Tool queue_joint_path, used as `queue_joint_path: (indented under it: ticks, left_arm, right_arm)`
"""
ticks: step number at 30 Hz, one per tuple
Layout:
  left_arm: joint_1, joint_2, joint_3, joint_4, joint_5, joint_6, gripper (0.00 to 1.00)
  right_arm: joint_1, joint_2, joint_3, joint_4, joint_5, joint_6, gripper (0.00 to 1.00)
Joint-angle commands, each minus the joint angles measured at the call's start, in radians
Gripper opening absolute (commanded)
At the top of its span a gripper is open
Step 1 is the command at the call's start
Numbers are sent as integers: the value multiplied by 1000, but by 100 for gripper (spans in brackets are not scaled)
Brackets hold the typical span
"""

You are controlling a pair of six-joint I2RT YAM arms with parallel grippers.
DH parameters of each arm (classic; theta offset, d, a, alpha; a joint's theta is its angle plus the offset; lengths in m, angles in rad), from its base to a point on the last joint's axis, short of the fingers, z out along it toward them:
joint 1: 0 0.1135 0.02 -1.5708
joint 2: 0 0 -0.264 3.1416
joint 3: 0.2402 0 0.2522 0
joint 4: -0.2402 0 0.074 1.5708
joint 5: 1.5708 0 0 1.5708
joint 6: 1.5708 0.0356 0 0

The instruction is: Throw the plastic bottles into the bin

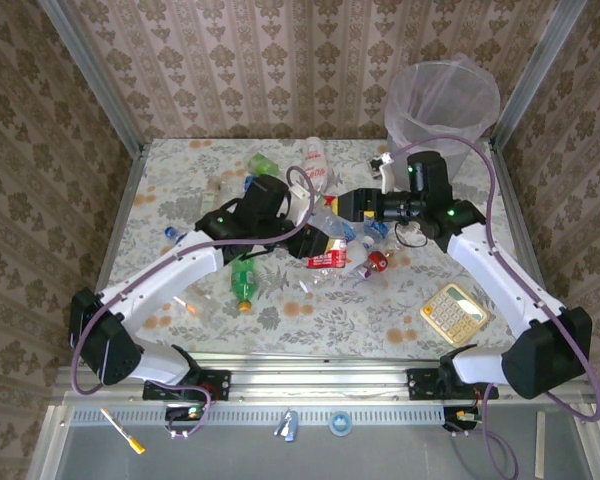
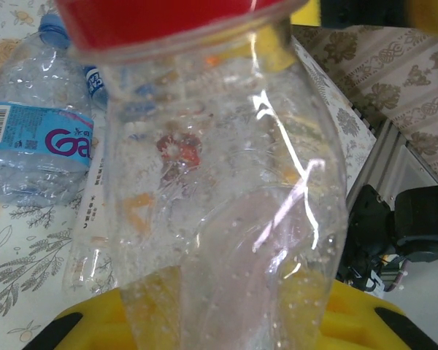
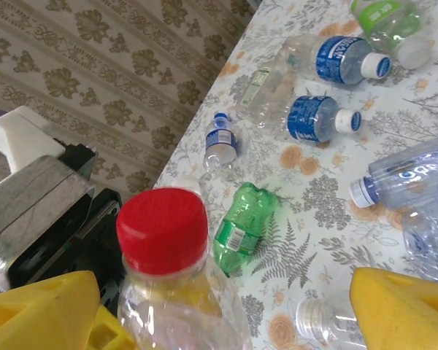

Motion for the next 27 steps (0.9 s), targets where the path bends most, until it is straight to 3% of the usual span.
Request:
queue_joint_path:
  ticks: [1,12,17,21,27]
  left_arm:
    - [-12,11,36,13,29,34,22]
    - [-23,35,36,48,59,31,22]
    - [-25,48,40,63,77,26,22]
    - [-24,54,39,76,93,18,22]
    - [-24,58,34,85,99,18,22]
  right_arm:
    - [4,22,18,45,-57,3,89]
    - [12,25,-8,94,-58,23,76]
    - [13,21,-16,92,-63,21,64]
    - [13,19,-30,99,-58,25,60]
    - [13,12,-32,95,-50,39,44]
